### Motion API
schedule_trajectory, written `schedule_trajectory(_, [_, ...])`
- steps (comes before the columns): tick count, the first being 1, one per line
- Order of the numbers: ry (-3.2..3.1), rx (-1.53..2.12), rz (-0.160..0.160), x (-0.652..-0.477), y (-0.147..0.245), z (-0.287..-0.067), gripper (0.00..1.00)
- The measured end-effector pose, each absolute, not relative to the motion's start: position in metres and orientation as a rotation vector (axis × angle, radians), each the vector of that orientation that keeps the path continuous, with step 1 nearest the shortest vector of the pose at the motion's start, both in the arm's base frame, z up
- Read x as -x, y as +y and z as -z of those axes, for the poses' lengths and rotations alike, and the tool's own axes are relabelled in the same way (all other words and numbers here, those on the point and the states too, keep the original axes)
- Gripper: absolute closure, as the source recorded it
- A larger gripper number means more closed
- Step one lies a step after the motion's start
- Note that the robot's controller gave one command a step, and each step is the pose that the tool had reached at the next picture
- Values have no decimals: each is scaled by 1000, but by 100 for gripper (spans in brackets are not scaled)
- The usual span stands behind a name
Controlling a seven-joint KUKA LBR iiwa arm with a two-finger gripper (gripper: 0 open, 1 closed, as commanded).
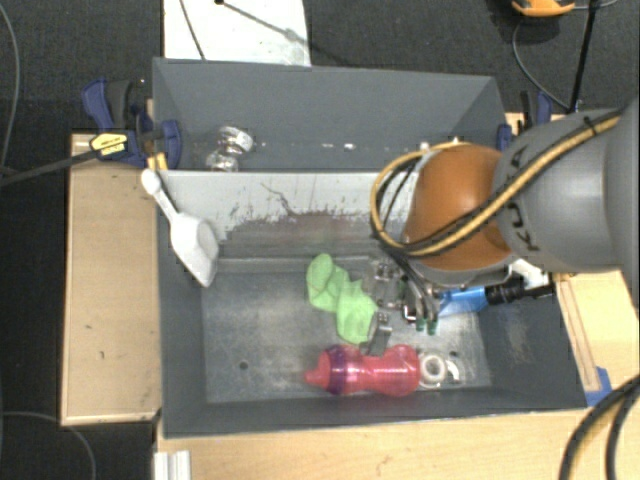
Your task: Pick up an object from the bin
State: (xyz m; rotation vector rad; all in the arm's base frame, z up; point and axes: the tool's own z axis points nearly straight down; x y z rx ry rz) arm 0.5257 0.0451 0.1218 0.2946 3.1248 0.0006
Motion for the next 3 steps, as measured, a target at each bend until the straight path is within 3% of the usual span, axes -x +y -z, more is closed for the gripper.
schedule_trajectory(1, [3117, -344, -3, -530, 47, -142, 0])
schedule_trajectory(2, [3048, -715, -5, -537, 63, -81, 0])
schedule_trajectory(3, [3105, -439, -1, -547, 56, -71, 100])
